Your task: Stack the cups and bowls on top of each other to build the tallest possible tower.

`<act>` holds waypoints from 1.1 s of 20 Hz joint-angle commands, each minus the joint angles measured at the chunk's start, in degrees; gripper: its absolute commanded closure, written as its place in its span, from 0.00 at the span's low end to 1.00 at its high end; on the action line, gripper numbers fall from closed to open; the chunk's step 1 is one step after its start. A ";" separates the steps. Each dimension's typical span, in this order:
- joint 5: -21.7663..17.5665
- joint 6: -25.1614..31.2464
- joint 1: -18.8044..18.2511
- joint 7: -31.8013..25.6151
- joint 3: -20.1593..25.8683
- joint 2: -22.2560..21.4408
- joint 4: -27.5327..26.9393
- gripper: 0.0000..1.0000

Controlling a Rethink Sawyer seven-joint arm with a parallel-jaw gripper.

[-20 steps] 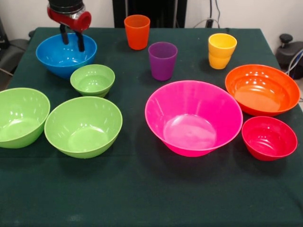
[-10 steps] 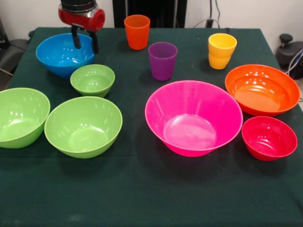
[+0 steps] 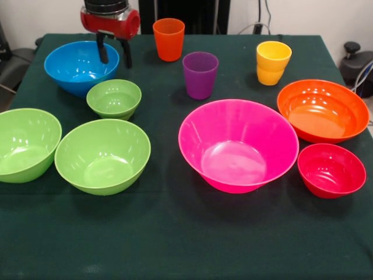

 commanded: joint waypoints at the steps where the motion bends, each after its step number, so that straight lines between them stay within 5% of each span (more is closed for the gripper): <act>1: -7.01 1.19 2.82 -12.55 3.15 2.45 0.79 0.00; 12: -12.50 0.70 3.69 -12.78 2.78 7.32 -2.28 0.00; 22: -12.64 2.33 1.81 -14.89 3.73 8.39 -3.66 0.00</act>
